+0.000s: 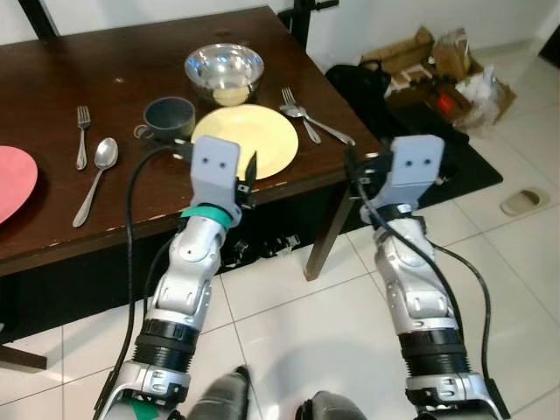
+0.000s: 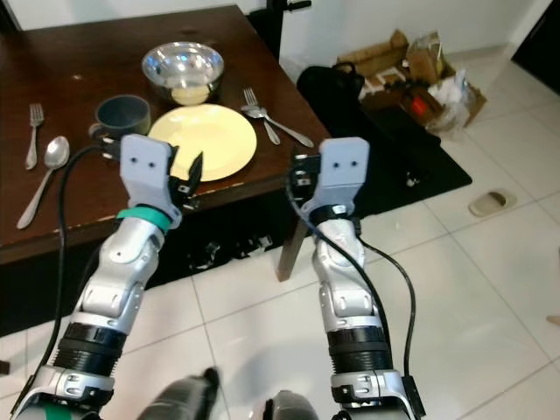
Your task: Setting the table
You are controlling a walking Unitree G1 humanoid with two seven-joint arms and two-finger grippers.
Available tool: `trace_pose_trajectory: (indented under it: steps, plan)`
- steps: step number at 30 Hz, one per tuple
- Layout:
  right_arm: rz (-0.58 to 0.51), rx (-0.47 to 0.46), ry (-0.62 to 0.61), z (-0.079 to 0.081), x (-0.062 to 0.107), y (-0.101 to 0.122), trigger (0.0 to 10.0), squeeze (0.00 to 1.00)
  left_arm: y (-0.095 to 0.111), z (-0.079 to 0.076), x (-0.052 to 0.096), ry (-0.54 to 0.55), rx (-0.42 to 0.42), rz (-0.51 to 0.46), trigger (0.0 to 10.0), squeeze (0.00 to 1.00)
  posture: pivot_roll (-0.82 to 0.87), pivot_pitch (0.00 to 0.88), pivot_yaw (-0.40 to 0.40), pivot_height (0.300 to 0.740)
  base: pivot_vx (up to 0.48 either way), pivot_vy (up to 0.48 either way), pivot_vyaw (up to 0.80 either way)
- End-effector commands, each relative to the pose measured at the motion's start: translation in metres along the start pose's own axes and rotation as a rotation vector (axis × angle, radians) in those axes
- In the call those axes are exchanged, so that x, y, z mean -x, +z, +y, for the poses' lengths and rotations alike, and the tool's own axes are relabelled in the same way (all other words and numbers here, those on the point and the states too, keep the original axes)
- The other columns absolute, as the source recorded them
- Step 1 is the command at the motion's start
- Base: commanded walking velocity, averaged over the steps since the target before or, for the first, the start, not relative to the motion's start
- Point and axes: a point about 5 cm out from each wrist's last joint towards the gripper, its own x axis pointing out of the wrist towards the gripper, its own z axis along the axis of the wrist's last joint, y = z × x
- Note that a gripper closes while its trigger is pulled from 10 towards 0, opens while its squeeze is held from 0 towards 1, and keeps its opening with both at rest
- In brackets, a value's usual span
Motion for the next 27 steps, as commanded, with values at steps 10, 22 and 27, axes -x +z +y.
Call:
trace_pose_trajectory:
  steps: [10,22,27]
  plan:
    - [-0.031,0.07,-0.103,-0.027,-0.003,0.007,10.0,0.0,0.009,0.045,-0.014,0.034,-0.166,0.02,10.0,0.0,0.0,0.0,0.027,0.74,0.0,0.0,0.55]
    - [-0.06,0.134,-0.129,-0.045,-0.004,0.018,10.0,0.0,0.016,0.05,-0.025,0.07,-0.168,0.002,10.0,0.0,-0.01,0.0,0.028,0.74,0.402,0.0,0.0]
    - [-0.061,0.107,-0.161,-0.044,-0.004,0.016,10.0,0.0,0.02,0.043,-0.026,0.024,-0.162,-0.028,10.0,0.0,0.0,0.0,0.033,0.74,0.471,0.0,0.0]
